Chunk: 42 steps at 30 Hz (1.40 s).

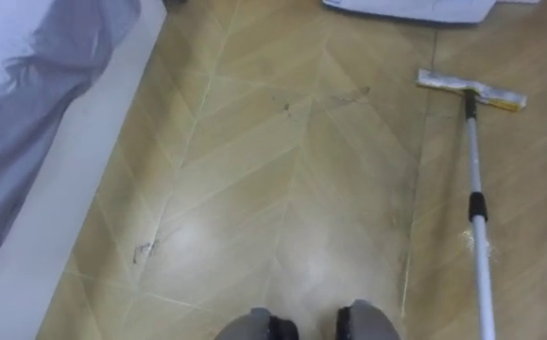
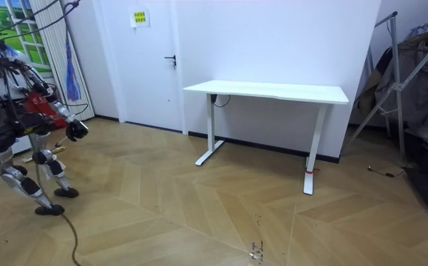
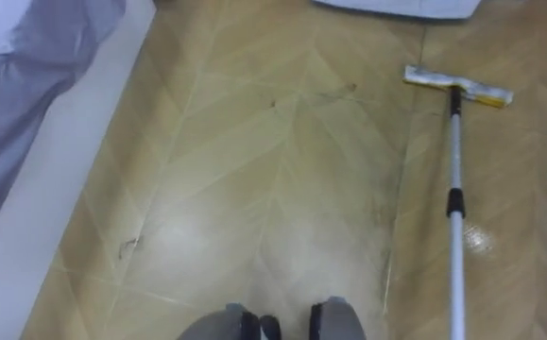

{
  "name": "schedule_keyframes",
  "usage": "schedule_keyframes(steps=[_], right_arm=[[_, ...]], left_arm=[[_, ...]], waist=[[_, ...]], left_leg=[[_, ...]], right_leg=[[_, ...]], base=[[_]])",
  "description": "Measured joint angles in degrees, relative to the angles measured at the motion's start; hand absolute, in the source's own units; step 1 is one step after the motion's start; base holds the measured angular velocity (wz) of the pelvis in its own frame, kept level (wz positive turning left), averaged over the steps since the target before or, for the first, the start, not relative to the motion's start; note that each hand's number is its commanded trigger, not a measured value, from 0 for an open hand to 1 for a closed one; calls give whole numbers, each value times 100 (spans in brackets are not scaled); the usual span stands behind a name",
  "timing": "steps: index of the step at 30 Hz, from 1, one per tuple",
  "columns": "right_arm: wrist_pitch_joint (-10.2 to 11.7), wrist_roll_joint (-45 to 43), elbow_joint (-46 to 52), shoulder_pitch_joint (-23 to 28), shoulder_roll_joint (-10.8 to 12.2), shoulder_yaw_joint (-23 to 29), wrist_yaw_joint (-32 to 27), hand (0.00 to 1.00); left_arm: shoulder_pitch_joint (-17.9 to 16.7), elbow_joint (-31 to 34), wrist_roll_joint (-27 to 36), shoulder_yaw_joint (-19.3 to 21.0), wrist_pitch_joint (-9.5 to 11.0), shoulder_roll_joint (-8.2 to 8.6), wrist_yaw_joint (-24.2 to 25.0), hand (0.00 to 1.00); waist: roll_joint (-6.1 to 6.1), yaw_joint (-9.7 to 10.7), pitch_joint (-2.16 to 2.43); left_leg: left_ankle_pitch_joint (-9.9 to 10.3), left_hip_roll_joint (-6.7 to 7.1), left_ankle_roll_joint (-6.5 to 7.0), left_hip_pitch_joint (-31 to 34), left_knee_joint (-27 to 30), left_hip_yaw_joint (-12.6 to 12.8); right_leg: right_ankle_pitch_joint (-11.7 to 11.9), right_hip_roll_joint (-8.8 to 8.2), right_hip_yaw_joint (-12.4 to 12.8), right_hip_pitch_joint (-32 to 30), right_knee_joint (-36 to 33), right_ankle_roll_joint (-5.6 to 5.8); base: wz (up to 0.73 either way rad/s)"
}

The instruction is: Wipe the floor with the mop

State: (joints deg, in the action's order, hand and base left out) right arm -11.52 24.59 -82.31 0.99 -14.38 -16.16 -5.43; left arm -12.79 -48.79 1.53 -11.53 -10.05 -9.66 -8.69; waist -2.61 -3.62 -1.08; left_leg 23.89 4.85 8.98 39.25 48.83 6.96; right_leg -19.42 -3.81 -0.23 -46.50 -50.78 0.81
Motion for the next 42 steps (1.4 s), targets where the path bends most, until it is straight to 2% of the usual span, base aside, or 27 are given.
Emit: schedule_keyframes(steps=[1,2,3,5,6,8,10,11,14,18,21,22,24,26,28,29,31,35,39,42], right_arm=[[-80,-29,3,-78,-7,14,-16,100],[-141,-29,5,-181,-27,73,-16,100],[-192,-33,20,-244,-56,128,-7,100],[-383,-57,9,-716,-226,230,55,100],[-420,-57,10,-855,-280,230,66,100],[-357,-24,12,-1289,-451,230,129,100],[-207,39,3,-1549,-493,237,189,100],[-124,105,3,-1631,-523,239,262,100],[-47,165,-10,-1680,-568,284,482,100],[-14,138,-52,-1324,-554,283,596,100],[23,-452,-269,-875,-555,276,574,100],[22,-748,-302,-635,-536,283,504,100],[1,-1080,-299,-237,-480,289,442,100],[-8,-1397,-291,176,-305,300,427,100],[-22,-1636,-240,387,-158,375,456,100],[-30,-1795,-225,473,-76,439,483,100],[-61,-1850,-226,535,62,493,501,100],[-121,-1849,-211,487,264,566,653,100],[-260,-1865,-169,482,301,618,734,100],[-341,-2047,-108,466,304,750,811,100]], left_arm=[[-5,-82,2,-25,-41,32,4,0],[-9,-114,9,-12,-79,29,8,0],[-8,-125,9,2,-97,27,2,0],[-7,-133,140,5,-170,23,-100,0],[-2,-146,151,5,-175,22,-116,0],[50,-152,138,12,-176,-1,-141,0],[90,-141,121,37,-168,-40,-144,0],[83,-152,121,74,-166,-42,-144,0],[19,-197,100,112,-235,-39,-144,0],[10,-586,4,198,-329,-33,-139,0],[18,-811,-117,434,-379,-2,-120,0],[-29,-834,-246,533,-379,10,-124,0],[-75,-925,-433,692,-381,31,-110,0],[-84,-1027,-617,829,-372,32,-80,0],[-96,-1057,-685,907,-371,35,-77,0],[-98,-1068,-690,952,-369,43,-76,0],[-97,-1082,-818,1089,-370,77,-77,0],[-104,-1073,-989,1343,-415,188,-82,0],[-207,-1086,-1008,1426,-527,202,-73,0],[-274,-1087,-1013,1646,-589,213,-71,0]], waist=[[-5,-47,4],[6,-113,-3],[17,-135,-9],[98,-167,-49],[116,-177,-52],[200,-260,-49],[315,-312,-90],[366,-329,-94],[427,-457,-72],[336,-435,-51],[289,-398,-32],[273,-337,-19],[259,-238,42],[283,-80,94],[305,14,99],[333,58,101],[350,177,105],[395,181,122],[417,164,116],[451,173,110]], left_leg=[[40,-42,-75,-84,-35,-80],[60,-101,-128,-175,-100,-101],[65,-122,-148,-223,-127,-108],[92,-176,-199,-359,-176,-125],[99,-189,-214,-363,-174,-128],[138,-235,-288,-375,-127,-163],[147,-254,-344,-440,-123,-247],[148,-264,-379,-506,-140,-312],[97,-297,-464,-729,-349,-448],[-67,-338,-531,-1244,-894,-607],[-188,-314,-539,-1750,-1404,-631],[-244,-306,-543,-2006,-1634,-635],[-309,-307,-563,-2386,-1961,-651],[-370,-313,-620,-2905,-2277,-663],[-406,-349,-649,-3304,-2558,-578],[-430,-412,-653,-3576,-2751,-545],[-514,-409,-679,-3950,-3046,-531],[-573,-407,-680,-4362,-3358,-400],[-573,-426,-680,-4599,-3451,-382],[-573,-435,-680,-4743,-3528,-383]], right_leg=[[141,51,-103,160,133,-100],[182,100,-184,265,243,-180],[181,122,-196,317,277,-197],[134,140,-259,448,302,-273],[123,146,-272,456,300,-291],[66,184,-313,476,265,-370],[29,192,-375,577,272,-426],[14,193,-450,681,310,-457],[54,226,-574,966,565,-513],[223,313,-734,1590,1225,-538],[264,315,-750,2048,1607,-524],[275,321,-747,2273,1773,-515],[282,346,-746,2628,2032,-510],[292,420,-734,3111,2350,-519],[302,487,-661,3420,2558,-530],[315,527,-629,3642,2679,-537],[316,541,-601,3960,2848,-535],[321,610,-462,4219,2957,-536],[351,666,-425,4449,3082,-532],[358,689,-360,4558,3112,-529]], base=[[-12],[-15],[-6],[4],[4],[2],[18],[29],[19],[14],[8],[0],[0],[-5],[-22],[-25],[-10],[-16],[-8],[-6]])
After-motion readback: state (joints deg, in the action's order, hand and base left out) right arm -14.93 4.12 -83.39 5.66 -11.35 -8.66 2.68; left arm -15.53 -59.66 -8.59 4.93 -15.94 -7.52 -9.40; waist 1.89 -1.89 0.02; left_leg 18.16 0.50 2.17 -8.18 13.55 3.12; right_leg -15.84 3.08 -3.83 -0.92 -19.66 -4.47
